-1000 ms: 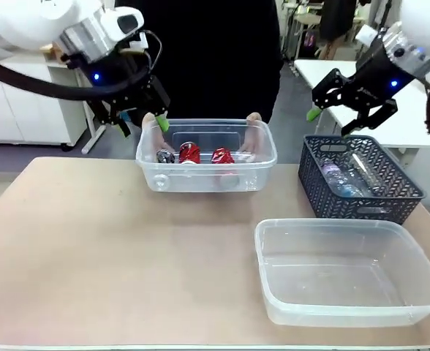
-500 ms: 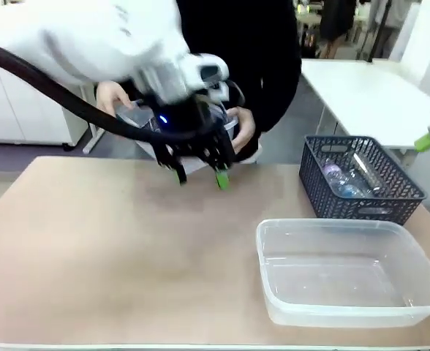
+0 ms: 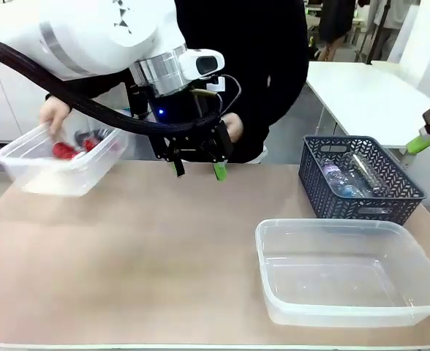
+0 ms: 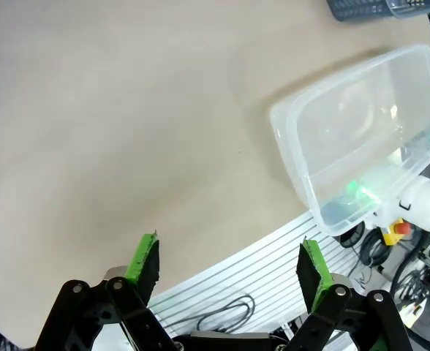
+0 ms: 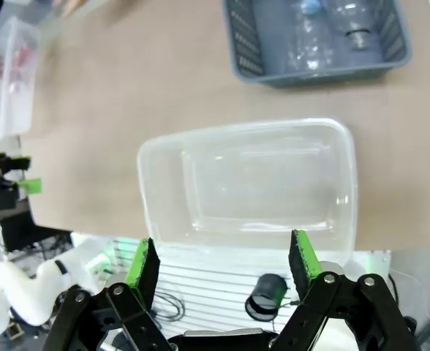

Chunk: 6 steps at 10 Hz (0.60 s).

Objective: Sort the waste into each basket.
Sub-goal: Release the Organizing box you were holding, then pick up the Organizing box on the right side of the table and lift it.

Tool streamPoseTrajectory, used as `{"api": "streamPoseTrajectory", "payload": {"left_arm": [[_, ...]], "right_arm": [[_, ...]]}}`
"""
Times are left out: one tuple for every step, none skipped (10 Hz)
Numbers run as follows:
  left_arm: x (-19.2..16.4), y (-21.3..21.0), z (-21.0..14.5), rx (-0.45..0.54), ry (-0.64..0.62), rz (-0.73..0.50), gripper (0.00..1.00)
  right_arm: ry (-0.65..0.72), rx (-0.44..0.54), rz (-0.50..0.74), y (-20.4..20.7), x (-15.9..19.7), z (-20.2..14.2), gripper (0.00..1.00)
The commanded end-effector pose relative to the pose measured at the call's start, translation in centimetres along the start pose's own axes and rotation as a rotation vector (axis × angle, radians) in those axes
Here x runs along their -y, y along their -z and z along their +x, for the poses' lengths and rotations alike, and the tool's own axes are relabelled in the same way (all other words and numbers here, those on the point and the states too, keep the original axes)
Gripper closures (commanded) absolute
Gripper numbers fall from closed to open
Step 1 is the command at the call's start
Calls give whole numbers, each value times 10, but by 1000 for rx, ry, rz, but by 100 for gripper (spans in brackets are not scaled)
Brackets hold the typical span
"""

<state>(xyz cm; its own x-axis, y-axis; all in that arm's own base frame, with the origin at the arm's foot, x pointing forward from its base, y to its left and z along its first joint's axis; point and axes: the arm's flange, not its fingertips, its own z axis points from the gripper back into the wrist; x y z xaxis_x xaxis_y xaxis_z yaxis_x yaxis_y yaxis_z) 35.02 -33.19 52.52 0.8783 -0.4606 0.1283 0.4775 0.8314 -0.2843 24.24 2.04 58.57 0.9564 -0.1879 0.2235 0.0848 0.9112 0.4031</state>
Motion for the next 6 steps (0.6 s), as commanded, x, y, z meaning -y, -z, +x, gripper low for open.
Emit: {"api": "streamPoseTrajectory", "payload": {"left_arm": [[-3, 4, -8, -5, -11, -7, 3], [-3, 4, -8, -5, -11, -7, 3], [-3, 4, -8, -5, -11, -7, 3], [-3, 4, -8, -5, -11, -7, 3], [-3, 4, -8, -5, -11, -7, 3], [-1, 4, -3, -8, -2, 3, 3]], "right_arm": [[-24, -8, 14, -4, -1, 3, 8], [-24, -8, 14, -4, -1, 3, 8], [-24, -8, 14, -4, -1, 3, 8], [-24, -8, 14, -4, -1, 3, 8], [-24, -8, 14, -4, -1, 3, 8], [-1, 4, 1, -2, -1, 1, 8]]}}
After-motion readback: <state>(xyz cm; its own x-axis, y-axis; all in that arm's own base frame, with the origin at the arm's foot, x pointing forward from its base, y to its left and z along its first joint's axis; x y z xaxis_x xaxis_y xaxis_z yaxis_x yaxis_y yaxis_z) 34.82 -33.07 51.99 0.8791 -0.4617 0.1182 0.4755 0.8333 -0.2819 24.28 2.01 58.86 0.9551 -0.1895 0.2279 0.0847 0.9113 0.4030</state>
